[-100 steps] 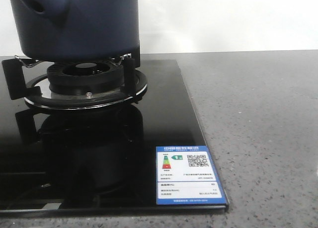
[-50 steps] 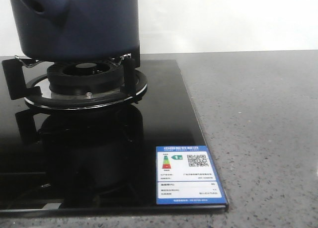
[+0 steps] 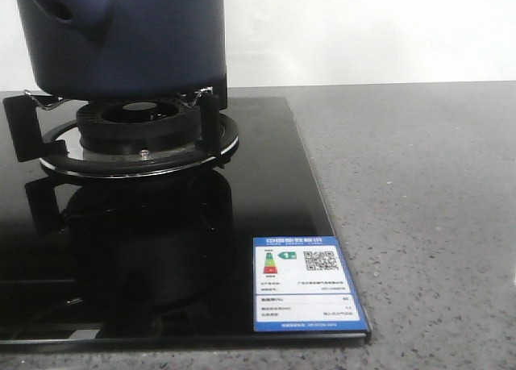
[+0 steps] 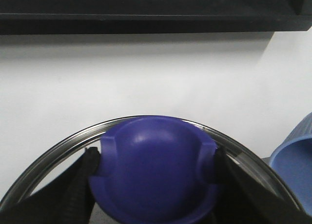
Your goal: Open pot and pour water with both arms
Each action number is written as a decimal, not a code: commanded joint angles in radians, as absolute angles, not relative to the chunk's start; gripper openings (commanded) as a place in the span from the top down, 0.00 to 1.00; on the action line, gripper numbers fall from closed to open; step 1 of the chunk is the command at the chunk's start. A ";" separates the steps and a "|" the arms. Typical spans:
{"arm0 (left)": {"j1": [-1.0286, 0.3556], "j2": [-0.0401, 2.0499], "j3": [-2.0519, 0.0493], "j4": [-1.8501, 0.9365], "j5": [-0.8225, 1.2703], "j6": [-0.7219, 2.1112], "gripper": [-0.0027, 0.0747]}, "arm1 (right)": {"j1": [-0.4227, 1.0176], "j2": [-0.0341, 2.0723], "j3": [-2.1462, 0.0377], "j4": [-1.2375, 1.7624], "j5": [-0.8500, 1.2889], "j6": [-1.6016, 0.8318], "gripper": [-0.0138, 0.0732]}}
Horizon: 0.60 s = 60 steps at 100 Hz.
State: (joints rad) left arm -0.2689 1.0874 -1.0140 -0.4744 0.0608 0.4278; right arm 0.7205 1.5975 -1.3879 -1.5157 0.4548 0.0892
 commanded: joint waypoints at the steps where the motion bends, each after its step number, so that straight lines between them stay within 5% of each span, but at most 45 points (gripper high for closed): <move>1: -0.267 1.062 -1.059 -0.477 -0.039 0.427 0.54 | 0.724 1.553 -1.430 -1.613 0.458 0.084 0.45; 60: -0.267 1.062 -1.059 -0.477 -0.036 0.427 0.54 | 0.724 1.553 -1.430 -1.747 0.464 0.084 0.45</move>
State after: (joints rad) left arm -0.2689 1.0874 -1.0140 -0.4744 0.0608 0.4278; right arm 0.7205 1.5975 -1.3879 -1.6916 0.4467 0.0875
